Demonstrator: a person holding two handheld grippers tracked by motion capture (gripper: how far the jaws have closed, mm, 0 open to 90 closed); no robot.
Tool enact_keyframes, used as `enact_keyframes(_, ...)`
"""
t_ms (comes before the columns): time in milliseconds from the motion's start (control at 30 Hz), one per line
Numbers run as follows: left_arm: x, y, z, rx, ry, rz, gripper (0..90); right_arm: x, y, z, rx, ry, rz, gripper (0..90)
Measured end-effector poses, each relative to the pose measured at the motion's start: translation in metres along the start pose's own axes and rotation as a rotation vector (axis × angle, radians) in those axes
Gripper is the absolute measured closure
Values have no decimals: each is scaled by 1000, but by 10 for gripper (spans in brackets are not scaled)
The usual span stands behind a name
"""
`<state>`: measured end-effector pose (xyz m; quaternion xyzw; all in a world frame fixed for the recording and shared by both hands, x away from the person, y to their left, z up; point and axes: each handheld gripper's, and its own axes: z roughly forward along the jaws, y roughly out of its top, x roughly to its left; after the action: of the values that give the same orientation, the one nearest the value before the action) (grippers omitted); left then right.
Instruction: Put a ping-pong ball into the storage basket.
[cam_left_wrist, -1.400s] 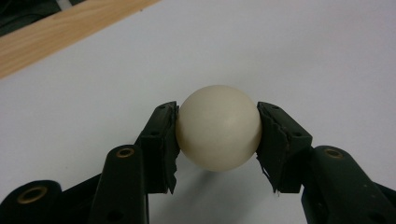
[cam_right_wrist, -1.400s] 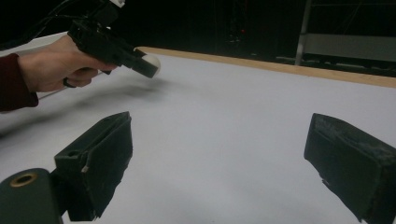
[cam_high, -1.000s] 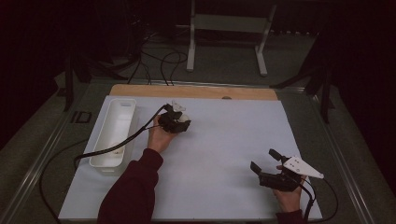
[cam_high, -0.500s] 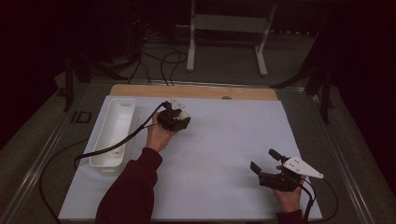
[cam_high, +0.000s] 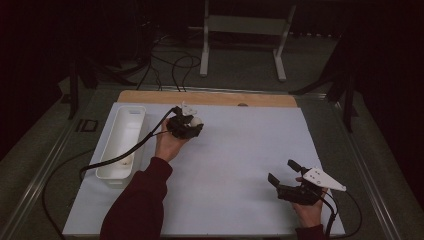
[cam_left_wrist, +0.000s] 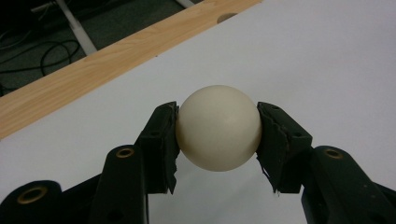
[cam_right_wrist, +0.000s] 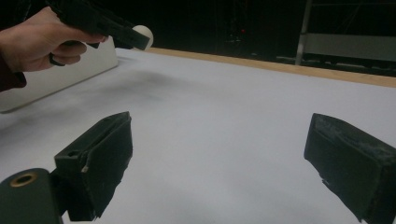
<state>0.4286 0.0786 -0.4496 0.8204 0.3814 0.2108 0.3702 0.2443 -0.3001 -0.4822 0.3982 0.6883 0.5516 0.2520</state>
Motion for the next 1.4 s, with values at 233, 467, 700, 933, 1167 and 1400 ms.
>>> enact_keyframes(233, 1, 3, -5, -8, 2, 3, 508, 0, 0, 0, 0, 0, 0, 77)
enact_keyframes(467, 3, 5, -10, -13, 2, 8, 508, 0, 0, 0, 0, -1, 0, 77)
enact_keyframes(700, 4, 7, -15, -17, 3, 10, 508, 0, 0, 0, 0, -1, 1, 77)
enact_keyframes(933, 5, 9, -20, -18, 3, 12, 508, 0, 0, 0, 0, -1, 0, 77)
enact_keyframes(1167, 6, 11, -26, -24, 8, 18, 509, 0, 0, 0, 0, -2, 0, 77)
enact_keyframes(1400, 7, 13, -33, -33, 17, 23, 509, 0, 0, -1, -1, -2, 0, 77)
